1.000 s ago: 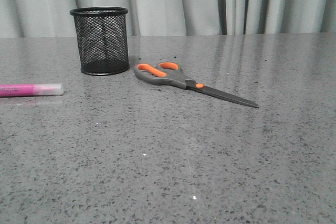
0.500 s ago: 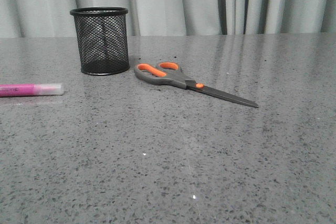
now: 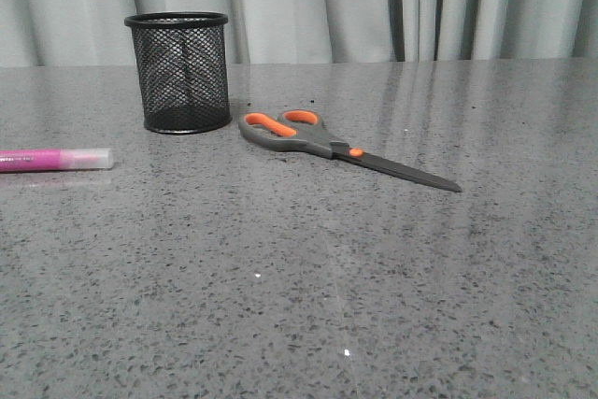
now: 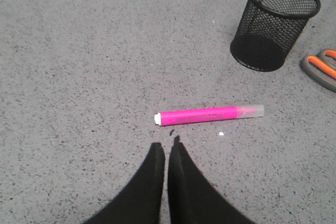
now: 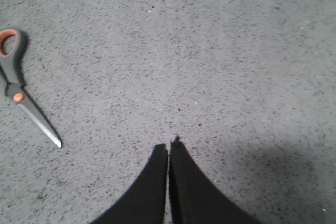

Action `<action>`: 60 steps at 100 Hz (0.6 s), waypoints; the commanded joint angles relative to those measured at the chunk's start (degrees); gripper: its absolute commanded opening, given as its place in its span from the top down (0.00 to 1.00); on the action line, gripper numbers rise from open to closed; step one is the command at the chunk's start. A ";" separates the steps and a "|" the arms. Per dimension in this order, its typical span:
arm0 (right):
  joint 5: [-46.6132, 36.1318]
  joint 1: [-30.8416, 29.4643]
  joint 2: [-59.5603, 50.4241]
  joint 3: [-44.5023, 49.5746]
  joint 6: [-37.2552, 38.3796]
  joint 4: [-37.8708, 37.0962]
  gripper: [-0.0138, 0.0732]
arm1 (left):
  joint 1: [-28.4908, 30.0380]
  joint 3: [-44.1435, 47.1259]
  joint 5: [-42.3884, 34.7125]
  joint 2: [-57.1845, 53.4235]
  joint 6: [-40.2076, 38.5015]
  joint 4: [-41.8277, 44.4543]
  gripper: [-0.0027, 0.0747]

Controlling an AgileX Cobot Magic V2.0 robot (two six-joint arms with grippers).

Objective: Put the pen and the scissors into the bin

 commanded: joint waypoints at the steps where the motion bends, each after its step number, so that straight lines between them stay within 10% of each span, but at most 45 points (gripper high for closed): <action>1: -2.58 -0.35 0.06 -2.31 -4.01 3.85 0.75 | -0.38 -2.03 -3.30 1.11 0.09 -1.84 0.89; 23: -2.58 -0.35 0.06 -2.31 -5.07 5.94 0.37 | -0.38 -2.03 -4.97 2.87 1.54 -4.19 0.42; 60: -2.58 -0.35 0.06 -2.31 -5.75 5.94 0.37 | -0.38 -6.77 -0.16 17.96 34.44 -21.27 0.47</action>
